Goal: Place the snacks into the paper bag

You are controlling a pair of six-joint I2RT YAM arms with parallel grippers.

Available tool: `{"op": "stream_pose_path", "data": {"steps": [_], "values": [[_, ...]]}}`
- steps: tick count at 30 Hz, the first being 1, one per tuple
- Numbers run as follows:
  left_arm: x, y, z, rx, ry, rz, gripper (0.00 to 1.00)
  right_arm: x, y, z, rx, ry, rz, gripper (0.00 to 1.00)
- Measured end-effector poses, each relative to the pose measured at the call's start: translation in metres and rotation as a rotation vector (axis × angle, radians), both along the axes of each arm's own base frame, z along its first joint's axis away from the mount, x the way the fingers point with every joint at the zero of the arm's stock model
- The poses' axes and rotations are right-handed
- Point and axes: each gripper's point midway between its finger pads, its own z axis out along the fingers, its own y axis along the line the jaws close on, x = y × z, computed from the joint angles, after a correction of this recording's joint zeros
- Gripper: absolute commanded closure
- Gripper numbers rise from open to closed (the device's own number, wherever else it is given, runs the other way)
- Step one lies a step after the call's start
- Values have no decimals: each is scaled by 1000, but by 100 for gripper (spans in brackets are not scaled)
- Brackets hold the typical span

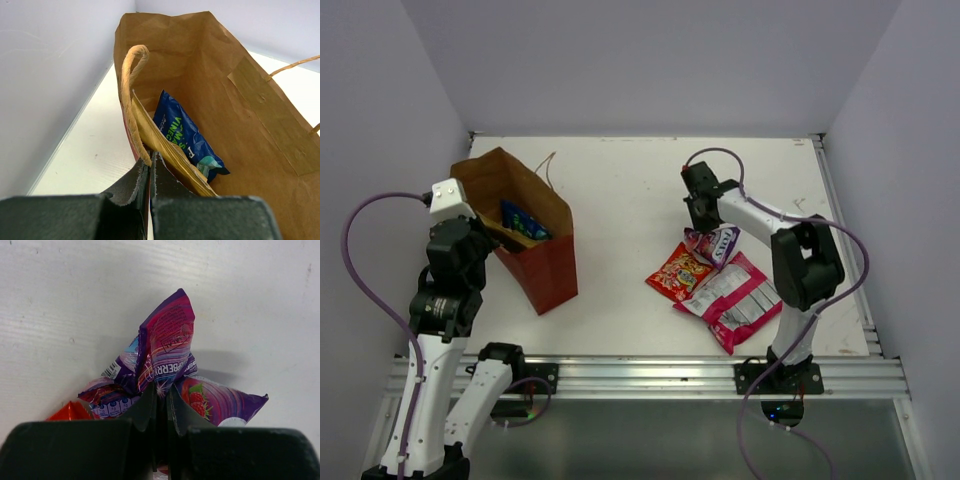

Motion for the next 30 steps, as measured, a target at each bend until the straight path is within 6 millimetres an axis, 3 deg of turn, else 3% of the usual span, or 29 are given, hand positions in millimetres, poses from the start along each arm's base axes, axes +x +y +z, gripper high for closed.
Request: {"op": "stream_pose_path", "data": {"steps": [3,6,10,13,15,17,20,23,27,30], "values": [[0,0,0,0,0,1,100,-12,2,23,-3,-5,6,100],[0,0,0,0,0,1,100,-9,24,72,46,-94,38,100],[0,0,-1,1,3,2,100,0,87,187,244,-346,124,100],[1,0,-1,1,4,2,100,-13,130,272,458,-500,210,100],[1,0,-1,1,5,2,100,-24,149,315,589,-569,256,100],[1,0,-1,1,7,2,100,-30,164,343,695,-607,295,100],[1,0,-2,2,8,3,100,-34,195,371,848,-607,367,100],[2,0,-2,2,9,3,100,-34,239,380,953,-570,445,100],[2,0,-2,2,9,3,100,-47,311,368,1031,-483,568,100],[2,0,-2,2,9,2,100,-69,357,343,1057,-384,644,100]]}}
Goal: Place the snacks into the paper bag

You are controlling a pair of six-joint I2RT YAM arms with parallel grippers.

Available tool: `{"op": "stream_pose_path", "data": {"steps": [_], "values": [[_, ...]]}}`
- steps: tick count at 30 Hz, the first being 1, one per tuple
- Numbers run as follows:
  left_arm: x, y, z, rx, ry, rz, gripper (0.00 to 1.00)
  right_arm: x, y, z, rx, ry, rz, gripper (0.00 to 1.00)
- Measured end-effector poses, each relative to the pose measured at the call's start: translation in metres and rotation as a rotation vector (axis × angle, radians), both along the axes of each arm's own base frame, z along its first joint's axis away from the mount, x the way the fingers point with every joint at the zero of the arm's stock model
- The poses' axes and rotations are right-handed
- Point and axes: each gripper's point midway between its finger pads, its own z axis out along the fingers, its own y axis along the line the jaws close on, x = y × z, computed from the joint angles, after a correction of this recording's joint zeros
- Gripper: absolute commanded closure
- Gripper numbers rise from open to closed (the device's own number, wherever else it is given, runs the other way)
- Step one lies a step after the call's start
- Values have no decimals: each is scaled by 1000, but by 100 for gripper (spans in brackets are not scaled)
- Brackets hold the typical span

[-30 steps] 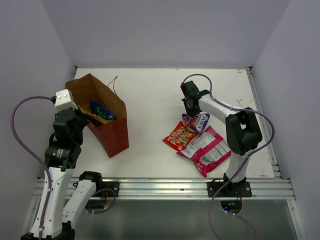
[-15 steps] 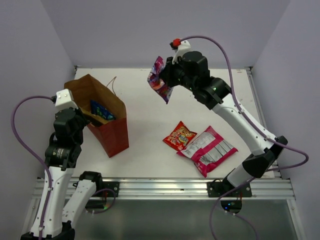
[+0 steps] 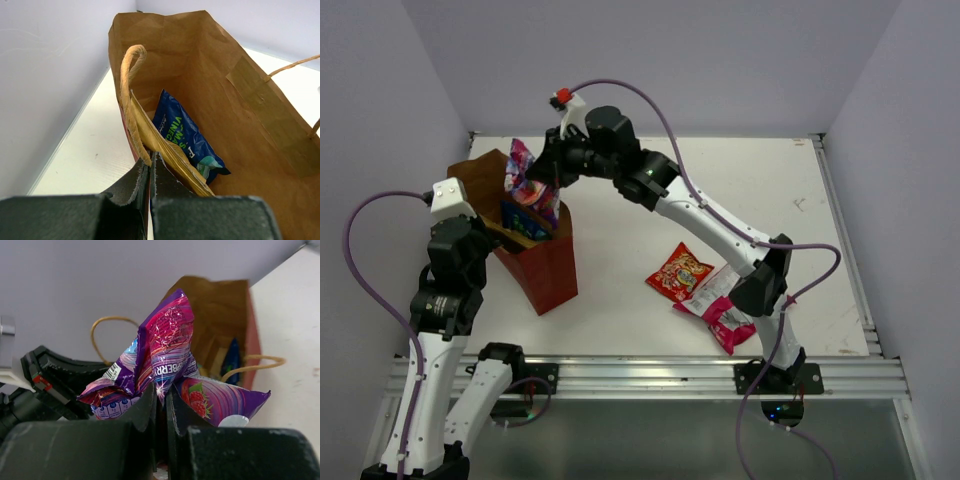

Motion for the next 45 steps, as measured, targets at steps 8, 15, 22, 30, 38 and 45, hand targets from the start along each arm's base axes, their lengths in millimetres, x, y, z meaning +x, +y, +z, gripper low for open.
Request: {"op": "stream_pose_path", "data": {"steps": [8,15,22,30,38,45], "values": [[0,0,0,0,0,0,100,-31,38,-34,-14,97,130,100],[0,0,0,0,0,1,100,-29,51,-36,33,131,172,97],[0,0,0,1,-1,3,100,-30,73,-94,-33,214,208,66],[-1,2,0,3,1,8,100,-33,79,-121,-80,241,221,18],[-2,2,0,3,0,9,100,-48,53,-64,-26,137,228,16],[-3,2,1,3,-6,9,100,-103,-63,111,189,-186,133,10]]}}
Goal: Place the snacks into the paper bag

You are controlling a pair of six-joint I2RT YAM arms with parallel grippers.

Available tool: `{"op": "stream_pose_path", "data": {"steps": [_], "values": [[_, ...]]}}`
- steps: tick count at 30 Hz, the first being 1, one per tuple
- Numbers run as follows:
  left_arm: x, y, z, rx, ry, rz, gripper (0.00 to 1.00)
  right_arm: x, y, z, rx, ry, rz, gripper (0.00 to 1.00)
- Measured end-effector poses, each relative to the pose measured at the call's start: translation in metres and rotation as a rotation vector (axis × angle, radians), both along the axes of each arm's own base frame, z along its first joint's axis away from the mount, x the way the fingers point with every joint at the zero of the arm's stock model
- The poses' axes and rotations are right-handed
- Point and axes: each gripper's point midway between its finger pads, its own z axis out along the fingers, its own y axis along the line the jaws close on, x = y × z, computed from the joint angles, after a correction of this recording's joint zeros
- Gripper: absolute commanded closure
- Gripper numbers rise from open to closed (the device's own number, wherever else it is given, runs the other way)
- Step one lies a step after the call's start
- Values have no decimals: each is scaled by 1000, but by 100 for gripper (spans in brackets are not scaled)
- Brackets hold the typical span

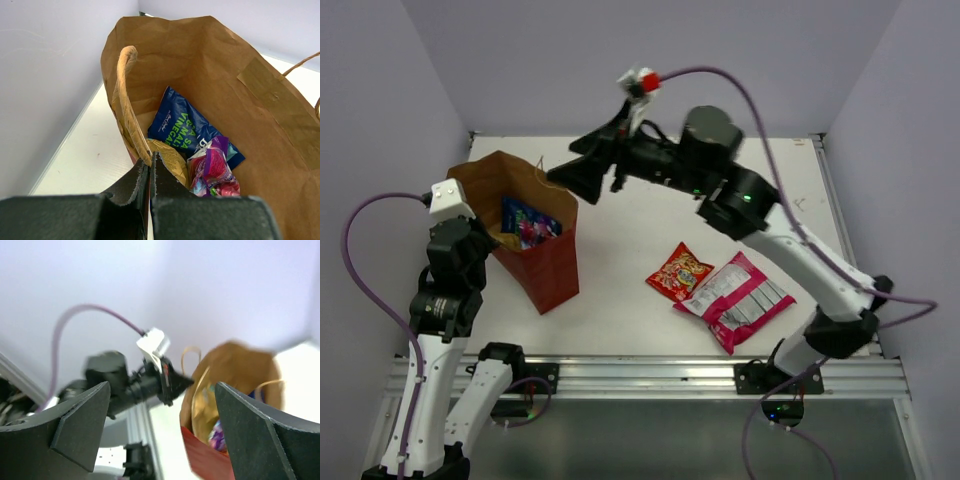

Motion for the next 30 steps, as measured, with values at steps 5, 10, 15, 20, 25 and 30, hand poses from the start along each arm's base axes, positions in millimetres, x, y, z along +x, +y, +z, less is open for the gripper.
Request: {"op": "stream_pose_path", "data": {"steps": [5,10,15,20,25,30], "values": [[0,0,0,0,0,0,100,-26,-96,62,102,-161,-193,5],[-1,0,1,0,-3,0,100,18,-112,-31,-135,-118,-427,1],[-1,0,1,-1,-5,-1,100,68,-106,-243,-702,15,-564,1],[-2,0,0,-1,-4,-1,100,61,-162,-375,-1111,121,-584,1],[-2,0,-1,-1,-3,-1,100,88,-200,-385,-1113,212,-697,1],[-1,0,-1,-1,-3,-3,100,92,-216,-407,-1137,274,-708,1]]}}
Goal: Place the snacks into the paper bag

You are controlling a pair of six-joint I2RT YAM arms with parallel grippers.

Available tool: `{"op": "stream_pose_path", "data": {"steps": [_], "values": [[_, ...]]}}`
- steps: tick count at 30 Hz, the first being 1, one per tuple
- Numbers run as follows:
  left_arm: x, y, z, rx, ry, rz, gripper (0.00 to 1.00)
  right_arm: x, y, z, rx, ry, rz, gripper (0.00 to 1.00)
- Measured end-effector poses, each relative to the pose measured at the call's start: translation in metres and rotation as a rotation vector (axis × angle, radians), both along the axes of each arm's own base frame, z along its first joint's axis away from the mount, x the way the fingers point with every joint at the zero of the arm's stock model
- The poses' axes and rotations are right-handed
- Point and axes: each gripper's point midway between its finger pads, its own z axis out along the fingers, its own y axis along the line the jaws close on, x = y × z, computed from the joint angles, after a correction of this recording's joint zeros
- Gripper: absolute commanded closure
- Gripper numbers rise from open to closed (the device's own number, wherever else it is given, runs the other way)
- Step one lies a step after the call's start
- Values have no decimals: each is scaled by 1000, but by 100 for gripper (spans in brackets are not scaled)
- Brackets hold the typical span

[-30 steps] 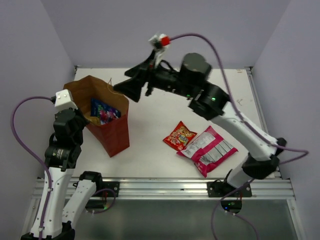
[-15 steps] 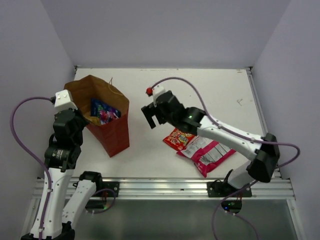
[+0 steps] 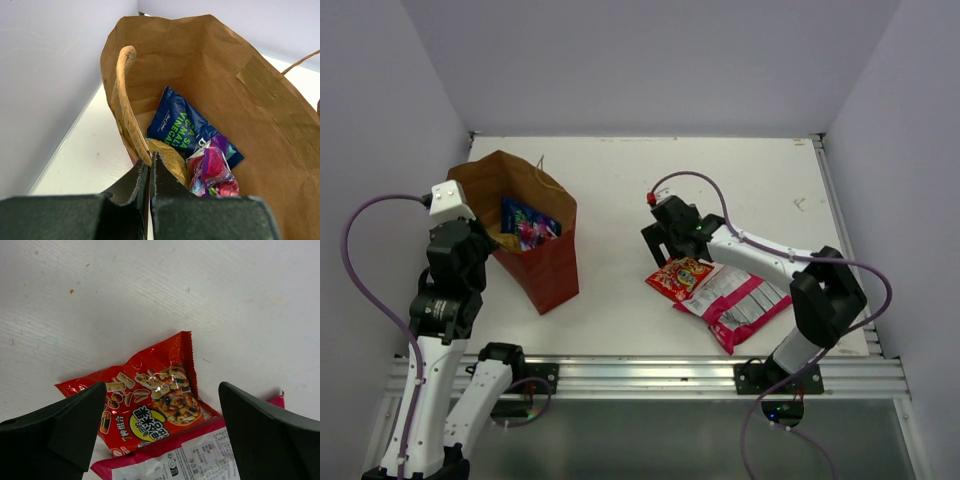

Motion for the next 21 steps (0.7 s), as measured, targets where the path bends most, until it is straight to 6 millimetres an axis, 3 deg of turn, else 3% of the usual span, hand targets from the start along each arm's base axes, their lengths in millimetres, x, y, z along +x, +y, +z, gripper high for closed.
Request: {"op": "stream_pose_path", "data": {"steps": [7,15,17,18,19,21], "values": [[0,-1,0,0,0,-3,100,-9,6,-49,-20,132,18,1],[0,-1,0,0,0,-3,100,-18,0,-62,-29,173,-3,1],[0,-1,0,0,0,-3,100,-21,-3,-65,-29,187,-9,7],[0,-1,0,0,0,-3,100,-22,-4,-66,-27,194,-12,14],[0,-1,0,0,0,-3,100,-22,-4,-67,-24,198,-14,28],[0,-1,0,0,0,-3,100,-23,-4,-67,-19,205,-20,38]]}}
